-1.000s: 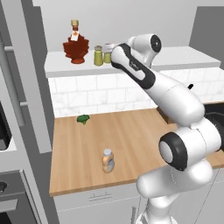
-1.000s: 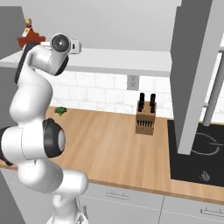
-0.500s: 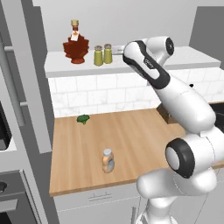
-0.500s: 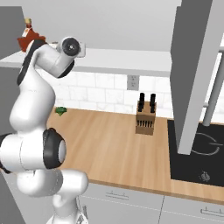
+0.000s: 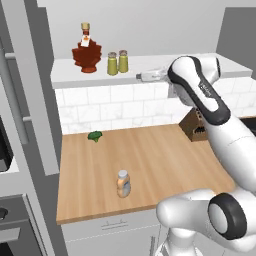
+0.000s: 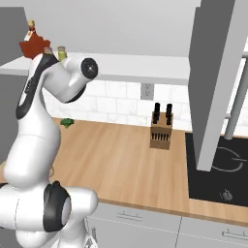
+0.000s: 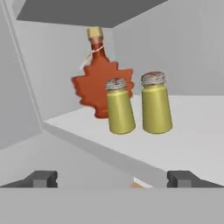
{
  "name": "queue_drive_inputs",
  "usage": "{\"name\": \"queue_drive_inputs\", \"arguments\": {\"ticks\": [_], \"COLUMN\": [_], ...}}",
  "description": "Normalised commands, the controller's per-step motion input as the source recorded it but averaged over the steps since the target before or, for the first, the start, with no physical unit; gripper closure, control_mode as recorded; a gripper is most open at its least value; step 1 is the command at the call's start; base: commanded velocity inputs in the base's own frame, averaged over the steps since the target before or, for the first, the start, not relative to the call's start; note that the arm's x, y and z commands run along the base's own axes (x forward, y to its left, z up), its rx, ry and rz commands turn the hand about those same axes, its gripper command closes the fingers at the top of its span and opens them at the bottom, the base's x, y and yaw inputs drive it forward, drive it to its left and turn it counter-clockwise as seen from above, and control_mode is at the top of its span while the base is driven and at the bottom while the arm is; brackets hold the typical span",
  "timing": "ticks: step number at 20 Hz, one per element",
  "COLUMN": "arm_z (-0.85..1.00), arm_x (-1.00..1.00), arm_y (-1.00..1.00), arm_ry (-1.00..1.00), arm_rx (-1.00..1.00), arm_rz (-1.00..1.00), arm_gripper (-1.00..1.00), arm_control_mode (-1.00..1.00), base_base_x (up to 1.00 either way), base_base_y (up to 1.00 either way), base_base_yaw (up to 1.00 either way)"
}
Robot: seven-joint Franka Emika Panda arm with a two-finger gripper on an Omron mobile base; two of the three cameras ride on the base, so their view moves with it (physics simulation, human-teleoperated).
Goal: Put the shaker and condiment bottle from the counter next to their counterparts in the cabinet.
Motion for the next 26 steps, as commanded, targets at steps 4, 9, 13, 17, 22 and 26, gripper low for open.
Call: {"name": "queue_drive_inputs", "arguments": {"ticks": [4,9,13,17,22,26], "arm_z": [-0.25,-0.22,-0.09,-0.07,-0.01,0.00], "arm_x": [-1.00,-0.97,-0.65,-0.79,-0.60,0.00], "arm_y": [0.00,0.33,0.63,0.63,0.67,0.05], "arm_ry": [-0.02,-0.10,-0.19,-0.22,-0.18,0.00], "arm_rx": [0.00,-0.04,-0.13,-0.17,-0.09,0.00], "arm_rz": [0.28,0.12,-0.18,-0.20,-0.23,0.00], "arm_gripper": [-1.00,-1.00,-1.00,-1.00,-1.00,-1.00], "arm_control_mode": [-1.00,-1.00,-1.00,-1.00,-1.00,-1.00], "base_base_x": [0.00,0.00,0.00,0.00,0.00,0.00], "base_base_y": [0.00,0.00,0.00,0.00,0.00,0.00], "base_base_yaw": [0.00,0.00,0.00,0.00,0.00,0.00]}}
